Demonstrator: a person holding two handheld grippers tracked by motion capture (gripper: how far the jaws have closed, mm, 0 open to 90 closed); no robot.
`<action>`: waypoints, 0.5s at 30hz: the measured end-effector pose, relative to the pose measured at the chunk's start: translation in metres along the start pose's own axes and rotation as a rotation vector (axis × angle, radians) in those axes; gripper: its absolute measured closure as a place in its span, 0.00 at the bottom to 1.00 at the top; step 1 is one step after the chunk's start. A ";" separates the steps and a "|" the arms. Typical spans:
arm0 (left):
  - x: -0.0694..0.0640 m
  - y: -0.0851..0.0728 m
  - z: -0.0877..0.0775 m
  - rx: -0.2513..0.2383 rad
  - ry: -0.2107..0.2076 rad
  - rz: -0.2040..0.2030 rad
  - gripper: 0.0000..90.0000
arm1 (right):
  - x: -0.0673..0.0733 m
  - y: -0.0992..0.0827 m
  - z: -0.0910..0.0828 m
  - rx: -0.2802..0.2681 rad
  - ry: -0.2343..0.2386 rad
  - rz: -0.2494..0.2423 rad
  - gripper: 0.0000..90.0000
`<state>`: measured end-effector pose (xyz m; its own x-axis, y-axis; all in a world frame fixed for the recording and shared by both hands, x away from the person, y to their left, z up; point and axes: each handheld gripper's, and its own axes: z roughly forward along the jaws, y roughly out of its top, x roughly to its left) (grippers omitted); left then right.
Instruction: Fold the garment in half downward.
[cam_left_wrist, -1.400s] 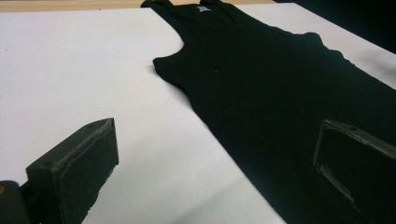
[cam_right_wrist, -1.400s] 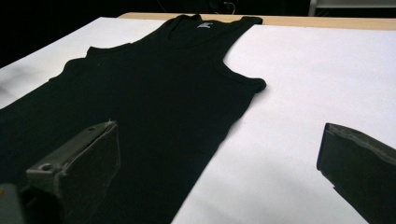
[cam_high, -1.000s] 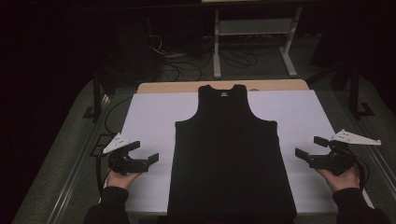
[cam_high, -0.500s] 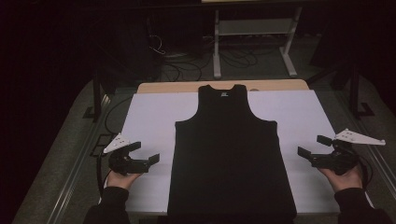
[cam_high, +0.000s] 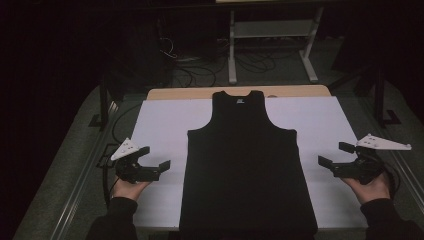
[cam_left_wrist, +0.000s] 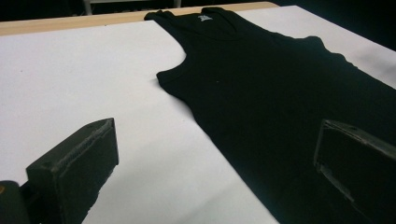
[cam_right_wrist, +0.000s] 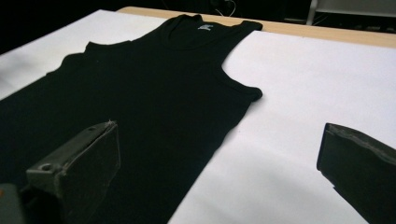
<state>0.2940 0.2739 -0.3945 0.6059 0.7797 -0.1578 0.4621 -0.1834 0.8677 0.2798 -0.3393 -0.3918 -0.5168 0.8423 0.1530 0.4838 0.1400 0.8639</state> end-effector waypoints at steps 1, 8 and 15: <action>0.000 0.001 0.000 0.005 0.002 0.002 0.00 | 0.000 0.002 0.001 0.007 0.005 -0.004 0.00; 0.002 0.010 0.003 0.012 0.002 0.014 0.00 | -0.002 0.009 0.004 0.032 0.012 -0.009 0.00; 0.003 0.019 0.005 0.019 -0.001 0.026 0.00 | -0.005 0.020 0.009 0.045 0.024 -0.020 0.00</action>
<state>0.3082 0.2699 -0.3809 0.6184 0.7739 -0.1361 0.4586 -0.2148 0.8623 0.2984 -0.3362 -0.3800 -0.5434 0.8264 0.1475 0.5040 0.1807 0.8446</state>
